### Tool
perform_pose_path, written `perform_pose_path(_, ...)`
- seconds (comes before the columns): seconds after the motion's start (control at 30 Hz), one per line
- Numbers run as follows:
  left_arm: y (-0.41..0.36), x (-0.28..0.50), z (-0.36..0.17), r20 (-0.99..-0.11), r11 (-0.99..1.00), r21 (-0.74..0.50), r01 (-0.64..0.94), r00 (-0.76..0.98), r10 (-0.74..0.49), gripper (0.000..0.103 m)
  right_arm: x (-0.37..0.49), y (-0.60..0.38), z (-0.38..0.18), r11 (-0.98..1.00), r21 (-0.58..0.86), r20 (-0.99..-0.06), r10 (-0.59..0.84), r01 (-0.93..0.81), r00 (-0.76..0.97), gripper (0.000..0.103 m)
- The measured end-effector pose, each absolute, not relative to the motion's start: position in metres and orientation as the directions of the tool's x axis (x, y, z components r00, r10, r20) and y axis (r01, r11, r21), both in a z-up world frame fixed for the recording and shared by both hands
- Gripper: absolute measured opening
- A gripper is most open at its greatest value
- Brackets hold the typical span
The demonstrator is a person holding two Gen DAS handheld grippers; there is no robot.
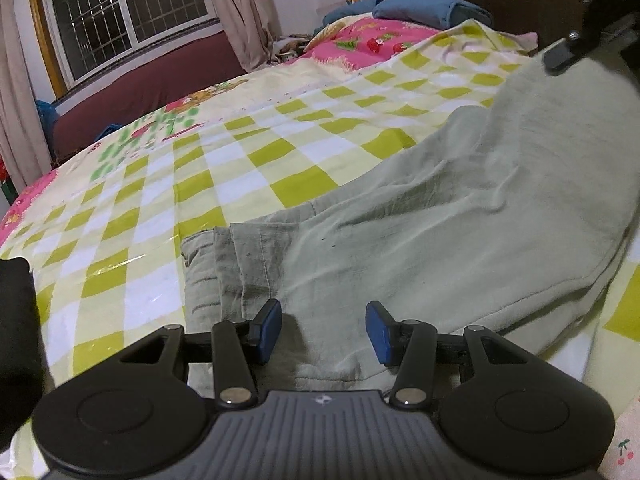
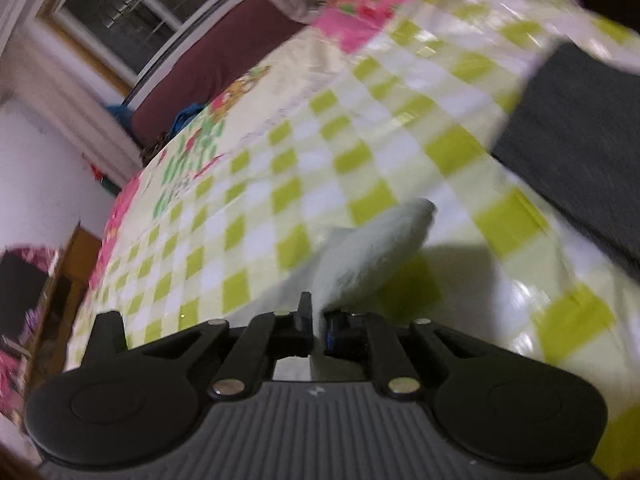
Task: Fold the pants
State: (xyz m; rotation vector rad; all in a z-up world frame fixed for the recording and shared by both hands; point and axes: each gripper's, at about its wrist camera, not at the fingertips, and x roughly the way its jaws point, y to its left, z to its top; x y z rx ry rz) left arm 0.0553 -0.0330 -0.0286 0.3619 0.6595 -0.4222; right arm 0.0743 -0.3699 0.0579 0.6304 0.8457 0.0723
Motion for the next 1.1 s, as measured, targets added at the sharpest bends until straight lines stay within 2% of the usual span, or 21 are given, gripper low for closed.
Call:
perform_pose_path(0.17, -0.036, 0.053, -0.032, -0.650, 0.842, 0.212, 0.496, 0.715, -0.257, 0.061, 0.071, -0.383, 0.010, 0.817, 0.455, -0.798, 0.198, 0.354, 0.570, 0.007)
perform_pose_path(0.27, -0.037, 0.051, -0.033, -0.644, 0.835, 0.231, 0.499, 0.722, -0.253, 0.061, 0.048, -0.399, -0.010, 0.733, 0.514, -0.802, 0.225, 0.446, 0.554, 0.007)
perform_pose_path(0.43, -0.029, 0.052, -0.027, -0.644, 0.849, 0.185, 0.494, 0.714, -0.275, 0.061, 0.057, -0.357, 0.033, 0.801, 0.509, -0.757, 0.243, 0.314, 0.607, 0.007)
perform_pose_path(0.6, -0.014, 0.049, -0.021, -0.639, 0.862, 0.156, 0.481, 0.715, -0.283, 0.061, 0.099, -0.251, 0.072, 0.923, 0.377, -0.750, 0.255, 0.077, 0.610, 0.007)
perform_pose_path(0.73, 0.003, 0.047, -0.013, -0.639, 0.877, 0.109, 0.469, 0.708, -0.300, 0.061, 0.121, -0.170, 0.063, 0.941, 0.334, -0.775, 0.302, -0.046, 0.555, 0.007)
perform_pose_path(0.9, 0.027, 0.043, -0.008, -0.635, 0.892, 0.047, 0.449, 0.703, -0.321, 0.062, 0.146, -0.113, 0.032, 0.953, 0.298, -0.830, 0.291, -0.063, 0.475, 0.014)
perform_pose_path(1.1, 0.050, 0.049, -0.007, -0.635, 0.909, -0.057, 0.412, 0.688, -0.351, 0.063, 0.153, -0.093, 0.016, 0.958, 0.274, -0.856, 0.285, -0.089, 0.431, 0.008)
